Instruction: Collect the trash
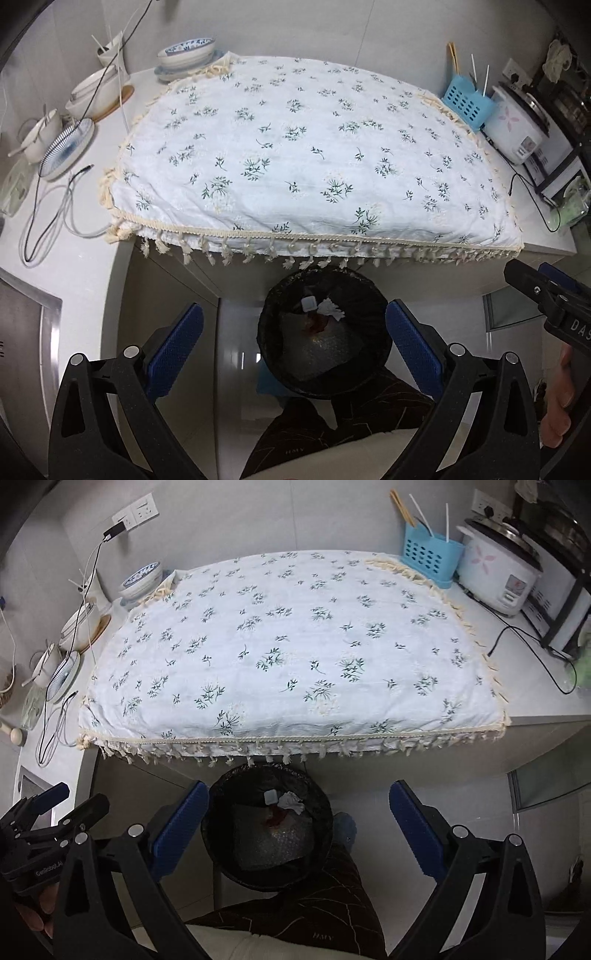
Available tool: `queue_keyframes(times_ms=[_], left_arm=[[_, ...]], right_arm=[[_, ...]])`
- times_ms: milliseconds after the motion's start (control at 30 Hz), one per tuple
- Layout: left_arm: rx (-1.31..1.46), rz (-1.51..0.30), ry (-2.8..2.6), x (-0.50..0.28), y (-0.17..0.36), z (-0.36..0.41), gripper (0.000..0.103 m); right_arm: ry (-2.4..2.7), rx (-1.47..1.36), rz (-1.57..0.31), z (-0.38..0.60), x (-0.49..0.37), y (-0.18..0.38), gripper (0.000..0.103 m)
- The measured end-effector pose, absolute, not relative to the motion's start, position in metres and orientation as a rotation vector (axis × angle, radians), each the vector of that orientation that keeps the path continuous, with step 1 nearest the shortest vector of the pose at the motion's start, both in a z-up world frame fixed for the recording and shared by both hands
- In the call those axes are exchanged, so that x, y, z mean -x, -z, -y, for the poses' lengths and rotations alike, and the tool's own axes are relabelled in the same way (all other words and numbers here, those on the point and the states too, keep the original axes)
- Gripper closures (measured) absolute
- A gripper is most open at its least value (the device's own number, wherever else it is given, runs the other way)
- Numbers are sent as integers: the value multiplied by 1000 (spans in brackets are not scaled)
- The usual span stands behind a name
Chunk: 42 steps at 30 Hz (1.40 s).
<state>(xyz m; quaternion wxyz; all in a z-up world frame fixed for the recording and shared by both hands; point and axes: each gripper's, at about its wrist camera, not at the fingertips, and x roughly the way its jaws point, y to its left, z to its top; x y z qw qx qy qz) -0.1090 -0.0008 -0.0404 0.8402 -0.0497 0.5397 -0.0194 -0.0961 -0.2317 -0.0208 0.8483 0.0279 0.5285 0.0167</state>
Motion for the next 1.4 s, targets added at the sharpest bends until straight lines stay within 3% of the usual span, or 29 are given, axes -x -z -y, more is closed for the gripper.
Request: queue_keyframes(times_ms=[1400], left_arm=[[95, -1138, 29, 124, 31, 14, 6]], right_arm=[[-23, 12, -1115, 215, 127, 20, 9]])
